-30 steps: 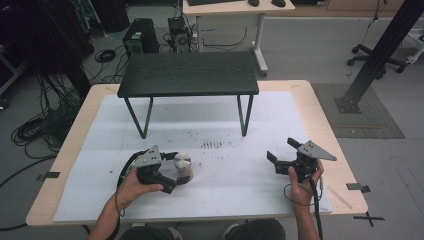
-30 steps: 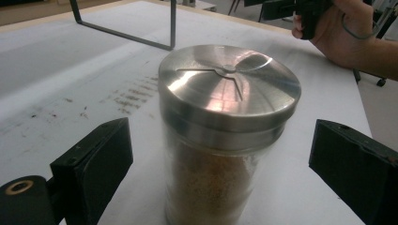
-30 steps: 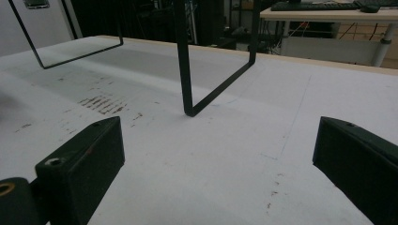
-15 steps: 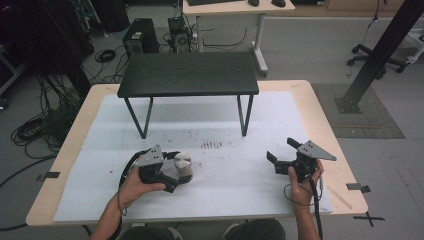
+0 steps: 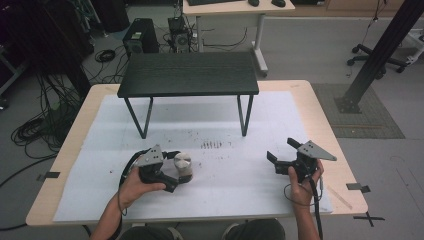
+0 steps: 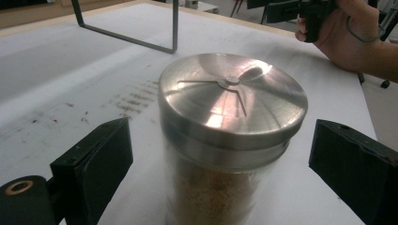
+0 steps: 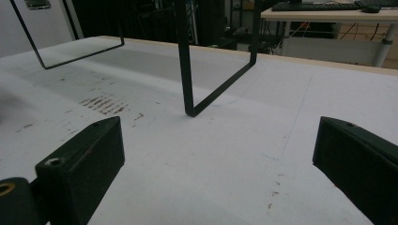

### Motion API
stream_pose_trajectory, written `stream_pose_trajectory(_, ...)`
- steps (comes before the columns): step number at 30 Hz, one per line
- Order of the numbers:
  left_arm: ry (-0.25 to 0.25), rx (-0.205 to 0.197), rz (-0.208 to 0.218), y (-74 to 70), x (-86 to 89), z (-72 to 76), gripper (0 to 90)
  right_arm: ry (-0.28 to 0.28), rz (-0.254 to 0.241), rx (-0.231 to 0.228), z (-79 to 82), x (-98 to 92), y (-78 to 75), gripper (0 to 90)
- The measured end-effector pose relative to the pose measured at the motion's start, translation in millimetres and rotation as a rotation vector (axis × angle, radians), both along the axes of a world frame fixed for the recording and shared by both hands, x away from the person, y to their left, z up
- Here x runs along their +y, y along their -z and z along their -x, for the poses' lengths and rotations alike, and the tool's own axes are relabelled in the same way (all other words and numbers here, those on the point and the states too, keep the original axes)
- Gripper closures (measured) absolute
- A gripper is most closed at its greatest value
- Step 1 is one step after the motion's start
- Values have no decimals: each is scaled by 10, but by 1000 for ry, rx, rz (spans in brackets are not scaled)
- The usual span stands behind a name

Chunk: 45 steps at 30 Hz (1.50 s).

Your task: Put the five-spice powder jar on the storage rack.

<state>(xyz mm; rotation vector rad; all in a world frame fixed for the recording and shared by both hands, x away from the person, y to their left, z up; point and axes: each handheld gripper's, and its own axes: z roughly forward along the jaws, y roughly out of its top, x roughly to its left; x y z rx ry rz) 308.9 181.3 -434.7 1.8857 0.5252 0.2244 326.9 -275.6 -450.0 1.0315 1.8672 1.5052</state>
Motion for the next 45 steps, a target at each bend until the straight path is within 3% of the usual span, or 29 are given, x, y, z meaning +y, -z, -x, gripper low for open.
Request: stream_pose_trajectory(45, -9, 2, 2, 29, -7, 0, 73, 3, 2, 1, 2, 0, -1, 24)
